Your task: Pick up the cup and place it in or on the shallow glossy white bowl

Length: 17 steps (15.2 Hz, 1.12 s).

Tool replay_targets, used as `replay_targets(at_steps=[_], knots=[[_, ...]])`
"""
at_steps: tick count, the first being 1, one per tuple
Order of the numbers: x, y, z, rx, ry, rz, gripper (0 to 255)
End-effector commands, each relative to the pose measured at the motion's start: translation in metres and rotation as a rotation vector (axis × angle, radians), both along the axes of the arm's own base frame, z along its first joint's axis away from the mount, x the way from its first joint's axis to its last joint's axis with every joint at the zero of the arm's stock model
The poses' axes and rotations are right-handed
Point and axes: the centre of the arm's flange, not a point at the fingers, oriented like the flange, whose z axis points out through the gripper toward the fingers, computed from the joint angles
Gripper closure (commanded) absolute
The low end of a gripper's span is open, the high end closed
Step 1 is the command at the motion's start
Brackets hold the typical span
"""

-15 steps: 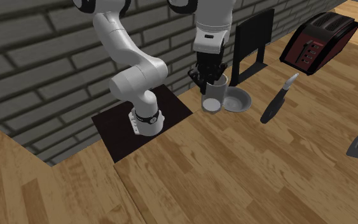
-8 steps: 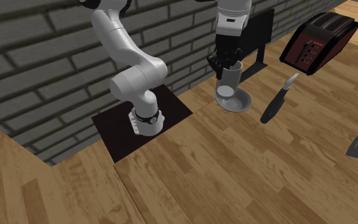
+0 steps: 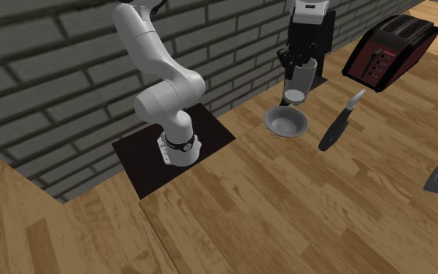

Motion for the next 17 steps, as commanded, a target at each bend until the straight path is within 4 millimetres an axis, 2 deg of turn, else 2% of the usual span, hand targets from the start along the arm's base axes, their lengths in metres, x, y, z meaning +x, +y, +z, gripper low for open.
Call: replay_targets(at_steps=[1,17], knots=[[0.000,0.007,-0.003,0.001,0.000,-0.001,255],[0.000,0.007,-0.087,0.001,0.000,-0.001,255]])
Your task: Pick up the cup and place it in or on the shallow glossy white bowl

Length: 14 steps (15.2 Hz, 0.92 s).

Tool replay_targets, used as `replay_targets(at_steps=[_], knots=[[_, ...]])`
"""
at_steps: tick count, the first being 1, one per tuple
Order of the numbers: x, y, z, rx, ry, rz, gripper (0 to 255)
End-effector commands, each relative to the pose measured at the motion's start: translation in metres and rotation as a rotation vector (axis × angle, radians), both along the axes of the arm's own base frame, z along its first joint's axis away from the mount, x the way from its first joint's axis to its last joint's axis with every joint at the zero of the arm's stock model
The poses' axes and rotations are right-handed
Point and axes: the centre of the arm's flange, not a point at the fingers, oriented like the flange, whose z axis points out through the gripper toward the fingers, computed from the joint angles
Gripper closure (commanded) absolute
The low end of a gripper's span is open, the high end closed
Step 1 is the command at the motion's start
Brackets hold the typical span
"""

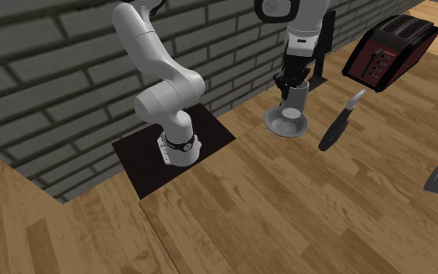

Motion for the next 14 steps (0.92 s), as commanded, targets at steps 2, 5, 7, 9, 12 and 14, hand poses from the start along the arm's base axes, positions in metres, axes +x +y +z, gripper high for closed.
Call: replay_targets(at_steps=[2,5,7,9,12,14], knots=[[0.000,0.000,-0.017,0.000,-0.001,0.000,255],[0.000,0.000,-0.030,0.000,-0.001,0.000,255],[0.000,0.000,-0.030,0.000,-0.001,0.000,255],[0.000,0.000,-0.030,0.000,-0.001,0.000,255],[0.000,0.000,-0.030,0.000,-0.001,0.000,255],[0.000,0.000,-0.030,0.000,-0.001,0.000,0]])
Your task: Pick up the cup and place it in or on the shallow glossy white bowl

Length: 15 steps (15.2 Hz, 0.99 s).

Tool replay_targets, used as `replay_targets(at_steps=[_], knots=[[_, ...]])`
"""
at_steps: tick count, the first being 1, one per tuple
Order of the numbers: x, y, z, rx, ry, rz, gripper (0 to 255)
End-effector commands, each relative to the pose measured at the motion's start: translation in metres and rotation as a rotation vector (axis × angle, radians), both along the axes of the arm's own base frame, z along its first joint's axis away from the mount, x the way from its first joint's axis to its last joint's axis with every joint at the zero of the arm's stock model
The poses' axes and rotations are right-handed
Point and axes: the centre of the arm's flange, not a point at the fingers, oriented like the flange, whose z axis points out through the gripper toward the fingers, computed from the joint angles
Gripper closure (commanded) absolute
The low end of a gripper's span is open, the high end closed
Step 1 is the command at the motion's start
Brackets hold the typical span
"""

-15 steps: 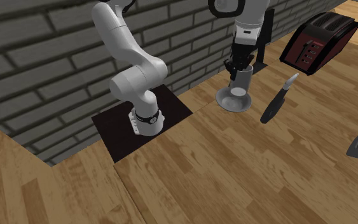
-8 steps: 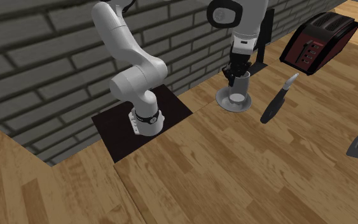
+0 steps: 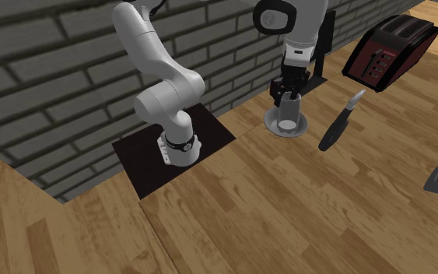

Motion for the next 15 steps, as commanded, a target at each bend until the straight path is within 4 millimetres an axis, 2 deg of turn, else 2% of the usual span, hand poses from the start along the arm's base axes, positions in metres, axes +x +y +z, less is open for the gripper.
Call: replay_targets(at_steps=[1,4,8,15], knots=[[0.000,0.000,0.000,0.000,0.000,0.000,0],[0.000,0.000,0.000,0.000,0.000,0.000,0],[-0.004,0.002,0.050,0.000,0.000,0.000,0],[-0.004,0.002,0.050,0.000,0.000,0.000,0]])
